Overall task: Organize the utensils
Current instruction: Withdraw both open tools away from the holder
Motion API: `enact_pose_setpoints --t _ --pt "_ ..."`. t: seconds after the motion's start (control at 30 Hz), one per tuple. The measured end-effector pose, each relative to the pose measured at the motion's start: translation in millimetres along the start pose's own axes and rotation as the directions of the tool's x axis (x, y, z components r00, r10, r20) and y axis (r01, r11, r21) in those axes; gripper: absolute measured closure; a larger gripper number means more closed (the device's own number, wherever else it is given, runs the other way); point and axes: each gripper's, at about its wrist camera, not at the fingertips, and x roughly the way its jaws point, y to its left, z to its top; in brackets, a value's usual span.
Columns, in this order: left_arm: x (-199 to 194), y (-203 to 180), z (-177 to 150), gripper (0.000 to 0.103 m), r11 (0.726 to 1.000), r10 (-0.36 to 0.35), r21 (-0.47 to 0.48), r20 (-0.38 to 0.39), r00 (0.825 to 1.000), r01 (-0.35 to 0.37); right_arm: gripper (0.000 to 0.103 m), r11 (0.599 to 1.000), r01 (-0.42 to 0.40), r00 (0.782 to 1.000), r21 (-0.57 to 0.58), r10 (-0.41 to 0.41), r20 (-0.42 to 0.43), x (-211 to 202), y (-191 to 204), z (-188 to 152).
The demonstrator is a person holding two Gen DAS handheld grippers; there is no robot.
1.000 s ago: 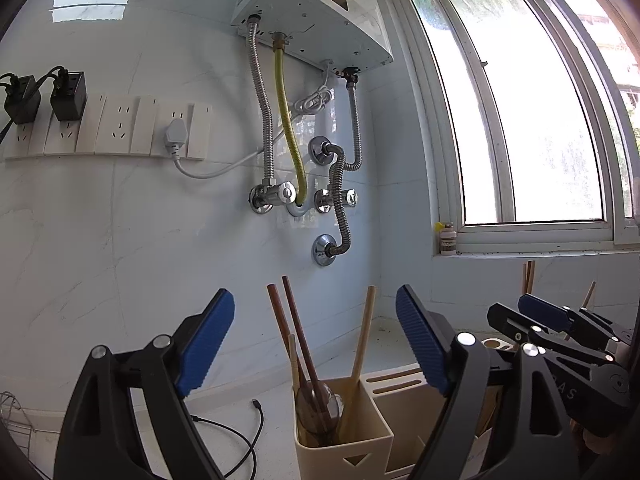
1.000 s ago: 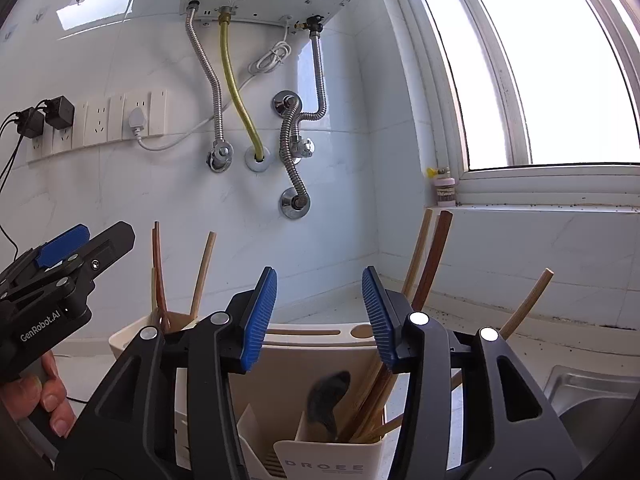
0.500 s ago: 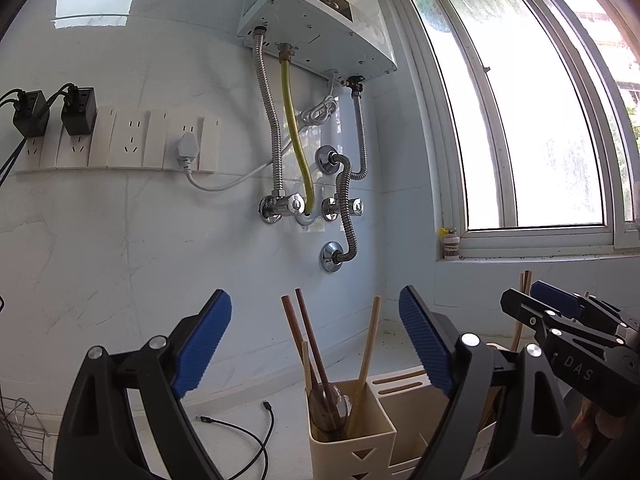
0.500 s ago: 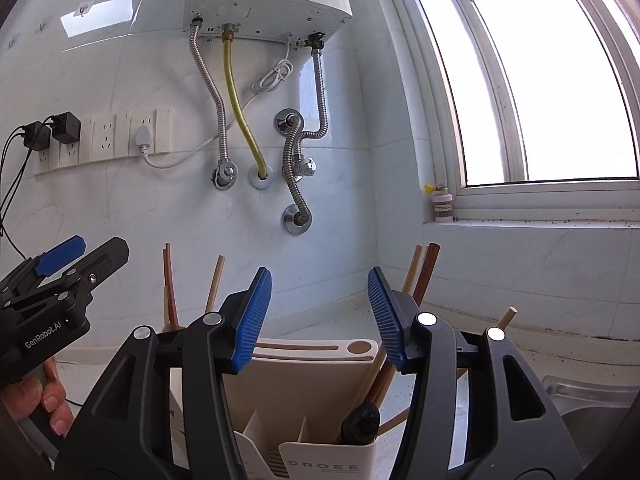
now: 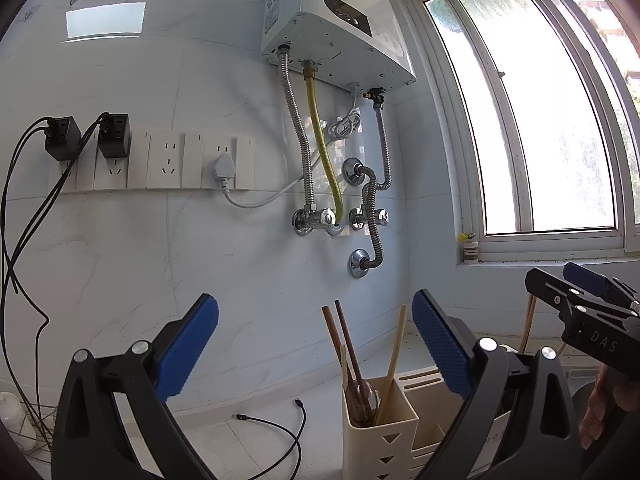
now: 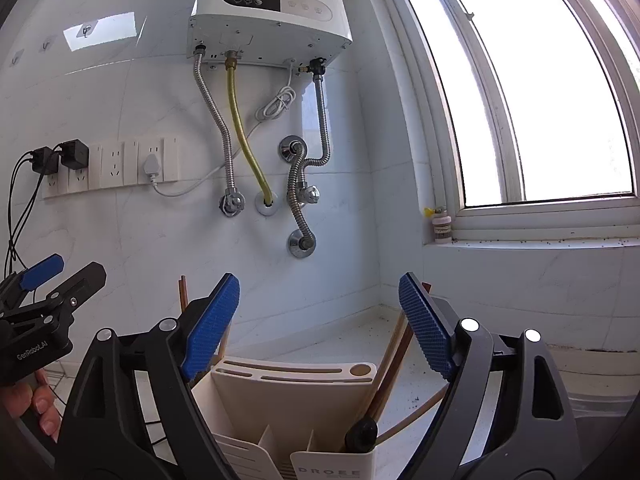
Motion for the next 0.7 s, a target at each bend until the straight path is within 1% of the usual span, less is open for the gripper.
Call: enact_pose_setpoints --t 0.1,0.17,0.2,0.3,0.33,0.4,0.63,0.7 --pt "-9.0 1.6 2.7 0.005 1.000 0.013 0.007 -0.018 1.000 -0.013 0.013 1.000 -0.006 1.000 -0.002 0.006 0.003 -8.3 -1.0 5.0" --pt "-16.5 1.4 4.5 0.005 1.000 0.023 0.019 -0.023 0.999 -0.022 0.011 1.000 -0.012 1.000 -0.010 0.012 0.006 -14.6 -1.6 8.0" --pt "-20.7 1.3 5.7 0.005 0.999 0.027 0.024 -0.025 0.999 -0.026 0.009 1.000 -0.013 1.000 -0.014 0.013 0.004 -17.3 -2.2 9.1" --pt "-34.4 2.5 10.3 0.005 0.999 0.028 0.036 -0.033 0.999 -0.027 0.008 1.000 -0.016 1.000 -0.015 0.016 -0.006 -26.5 -4.0 12.6" --pt "-38.9 3.6 11.6 0.005 0.999 0.029 0.034 -0.035 0.999 -0.028 0.008 1.000 -0.005 1.000 -0.019 0.005 0.018 -29.5 -3.7 13.4" --pt "-48.4 7.5 14.5 0.005 0.999 0.023 0.023 -0.048 0.999 -0.022 0.008 1.000 0.005 1.000 -0.023 -0.005 0.008 -37.2 -2.2 15.0" --pt "-85.1 19.9 20.7 0.005 0.999 -0.027 0.038 -0.091 0.996 0.030 0.008 0.999 0.032 0.999 -0.044 -0.033 -0.030 -76.3 15.0 18.9" --pt "-95.0 25.0 22.1 0.005 0.998 -0.043 0.036 -0.117 0.992 0.048 0.008 0.998 0.037 0.998 -0.045 -0.039 -0.044 -90.0 22.8 21.1"
